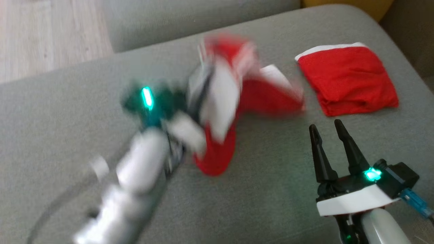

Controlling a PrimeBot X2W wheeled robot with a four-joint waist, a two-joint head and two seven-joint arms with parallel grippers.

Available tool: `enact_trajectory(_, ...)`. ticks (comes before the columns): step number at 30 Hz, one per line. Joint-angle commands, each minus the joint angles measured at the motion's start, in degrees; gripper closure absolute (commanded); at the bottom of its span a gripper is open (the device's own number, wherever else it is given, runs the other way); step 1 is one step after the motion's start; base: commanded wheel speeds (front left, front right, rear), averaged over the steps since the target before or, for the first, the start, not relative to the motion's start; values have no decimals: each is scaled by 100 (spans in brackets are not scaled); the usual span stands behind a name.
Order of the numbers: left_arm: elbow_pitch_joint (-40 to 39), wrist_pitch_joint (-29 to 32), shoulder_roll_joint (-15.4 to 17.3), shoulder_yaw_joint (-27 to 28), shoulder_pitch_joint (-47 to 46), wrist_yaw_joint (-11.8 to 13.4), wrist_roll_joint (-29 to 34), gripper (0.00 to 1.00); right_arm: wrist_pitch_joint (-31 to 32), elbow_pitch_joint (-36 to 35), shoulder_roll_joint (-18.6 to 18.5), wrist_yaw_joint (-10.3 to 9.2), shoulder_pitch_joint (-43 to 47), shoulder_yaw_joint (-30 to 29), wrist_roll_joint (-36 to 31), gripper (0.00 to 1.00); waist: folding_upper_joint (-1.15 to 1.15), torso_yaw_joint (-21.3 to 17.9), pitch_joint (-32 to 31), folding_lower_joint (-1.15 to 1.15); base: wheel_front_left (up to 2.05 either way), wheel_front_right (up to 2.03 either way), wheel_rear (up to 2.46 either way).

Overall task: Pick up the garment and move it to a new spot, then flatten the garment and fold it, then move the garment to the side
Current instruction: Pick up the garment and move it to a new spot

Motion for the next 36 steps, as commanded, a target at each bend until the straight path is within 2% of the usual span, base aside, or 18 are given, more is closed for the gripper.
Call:
enact_trajectory(1,-168,-60,120,-69,382,11,-147,100,-62,-215,30,-4,-95,77,-55,0,0,73,155,-1,0,0,0)
enact_trajectory(5,-145,-73,100,-406,1237,87,-232,100,-62,-174,44,-4,-105,77,-80,0,0,200,172,-1,0,0,0)
enact_trajectory(6,-246,-73,99,-427,1365,162,-242,55,-62,-160,45,-4,-97,63,-82,0,0,243,151,-1,0,0,0)
enact_trajectory(7,-246,-73,99,-427,1365,162,-242,55,-62,-160,45,-4,-97,63,-82,0,0,243,151,-1,0,0,0)
enact_trajectory(8,-535,-74,97,-499,1582,320,-207,0,-62,-124,39,-4,-59,41,-78,0,0,361,45,-1,0,0,0)
enact_trajectory(9,-535,-74,97,-499,1582,320,-207,0,-62,-124,39,-4,-59,41,-78,0,0,361,45,-1,0,0,0)
enact_trajectory(15,-1435,-75,95,-290,2199,972,37,0,-62,49,46,-4,203,-30,-51,0,0,754,-540,-1,0,0,0)
enact_trajectory(23,-2655,-76,347,552,3260,1676,352,0,-62,240,149,-4,669,-431,-347,0,0,1384,-1066,-1,0,0,0)
enact_trajectory(30,-3522,-76,571,1233,4505,2045,656,0,-62,364,231,-4,1175,-554,-894,0,0,1631,-1380,-1,0,0,0)
enact_trajectory(36,-3798,-76,592,1390,5452,2068,909,0,-62,364,327,-4,1613,-616,-1076,0,0,1690,-1579,-1,0,0,0)
